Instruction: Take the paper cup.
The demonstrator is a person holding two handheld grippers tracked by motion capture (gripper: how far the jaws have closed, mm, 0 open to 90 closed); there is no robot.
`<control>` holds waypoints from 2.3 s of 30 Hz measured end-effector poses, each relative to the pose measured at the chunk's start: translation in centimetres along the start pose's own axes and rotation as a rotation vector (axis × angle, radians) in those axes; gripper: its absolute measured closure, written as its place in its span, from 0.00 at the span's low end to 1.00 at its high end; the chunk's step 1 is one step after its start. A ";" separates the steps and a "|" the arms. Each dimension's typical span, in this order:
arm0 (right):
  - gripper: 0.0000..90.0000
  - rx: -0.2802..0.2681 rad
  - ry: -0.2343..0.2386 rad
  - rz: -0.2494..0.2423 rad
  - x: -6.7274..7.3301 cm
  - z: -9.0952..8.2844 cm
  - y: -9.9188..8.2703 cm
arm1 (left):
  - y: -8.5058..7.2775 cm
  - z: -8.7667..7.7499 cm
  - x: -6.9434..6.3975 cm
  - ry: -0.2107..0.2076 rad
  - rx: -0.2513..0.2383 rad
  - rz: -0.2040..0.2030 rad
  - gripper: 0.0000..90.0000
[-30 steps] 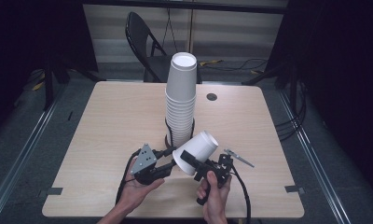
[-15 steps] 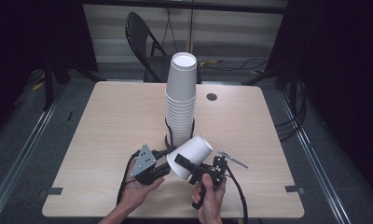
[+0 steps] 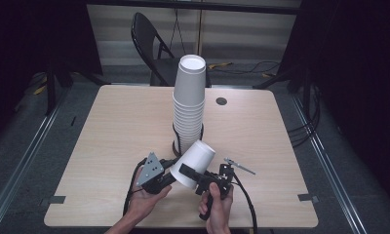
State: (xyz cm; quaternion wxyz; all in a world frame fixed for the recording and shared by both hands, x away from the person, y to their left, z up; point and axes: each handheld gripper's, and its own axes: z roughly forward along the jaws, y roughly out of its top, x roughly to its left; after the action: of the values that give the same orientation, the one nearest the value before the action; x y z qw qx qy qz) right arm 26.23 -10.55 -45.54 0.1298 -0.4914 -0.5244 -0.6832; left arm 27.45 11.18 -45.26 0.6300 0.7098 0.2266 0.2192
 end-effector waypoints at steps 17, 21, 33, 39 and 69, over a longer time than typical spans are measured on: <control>0.13 -0.041 -0.053 -0.043 -0.2 -0.5 1.2 | -0.1 -0.6 0.2 -0.022 0.074 -0.041 0.93; 0.13 -0.051 -0.070 -0.054 -0.5 -1.0 2.1 | -0.1 -1.0 0.4 -0.038 0.100 -0.044 0.93; 0.13 -0.054 -0.144 -0.147 -0.6 -1.8 3.9 | 0.1 -1.8 0.5 -0.039 0.185 -0.034 0.94; 0.13 -0.052 -0.172 -0.260 -0.3 -2.0 4.2 | 0.3 -2.0 1.0 -0.033 0.247 -0.039 0.94; 0.16 0.147 -0.305 -0.777 1.9 -2.1 5.6 | 1.8 -2.2 3.3 -0.069 0.522 -0.071 0.94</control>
State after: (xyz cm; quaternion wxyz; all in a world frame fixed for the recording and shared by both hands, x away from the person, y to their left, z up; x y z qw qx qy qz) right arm 28.09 -14.04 -40.65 -0.1814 -0.3421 -0.7312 -0.5616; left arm 28.84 14.72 -43.12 0.4403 0.8468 0.2787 0.1065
